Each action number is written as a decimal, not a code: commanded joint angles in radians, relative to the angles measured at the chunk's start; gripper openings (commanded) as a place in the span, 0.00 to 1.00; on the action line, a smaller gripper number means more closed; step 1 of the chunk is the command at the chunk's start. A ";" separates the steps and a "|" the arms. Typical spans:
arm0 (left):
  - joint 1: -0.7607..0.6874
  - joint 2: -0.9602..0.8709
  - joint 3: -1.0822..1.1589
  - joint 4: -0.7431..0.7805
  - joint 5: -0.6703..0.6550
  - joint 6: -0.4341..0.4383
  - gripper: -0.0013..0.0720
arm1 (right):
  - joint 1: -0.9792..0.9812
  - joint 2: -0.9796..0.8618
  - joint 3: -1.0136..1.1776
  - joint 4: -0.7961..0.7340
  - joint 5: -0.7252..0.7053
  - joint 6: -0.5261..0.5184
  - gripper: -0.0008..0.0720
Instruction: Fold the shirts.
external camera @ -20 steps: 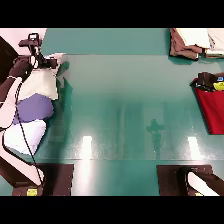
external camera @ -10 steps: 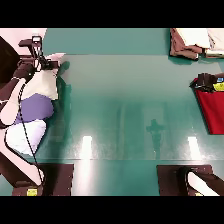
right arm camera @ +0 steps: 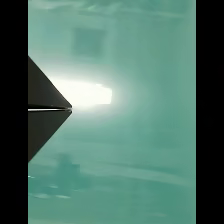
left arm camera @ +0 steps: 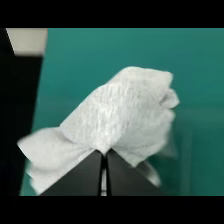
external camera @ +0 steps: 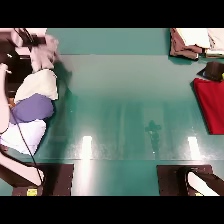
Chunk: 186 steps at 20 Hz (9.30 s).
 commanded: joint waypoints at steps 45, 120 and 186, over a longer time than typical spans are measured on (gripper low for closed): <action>-0.327 0.007 -0.576 -0.763 -0.224 0.317 0.04 | 0.074 -0.060 -0.142 0.048 0.074 0.000 0.03; -0.181 0.294 -1.002 -0.685 -0.288 0.328 0.05 | 0.289 -0.220 -0.249 0.047 0.114 0.019 0.71; -0.056 0.074 -0.002 -0.584 -0.674 0.201 0.04 | 0.192 -0.437 0.152 0.019 0.169 0.155 0.03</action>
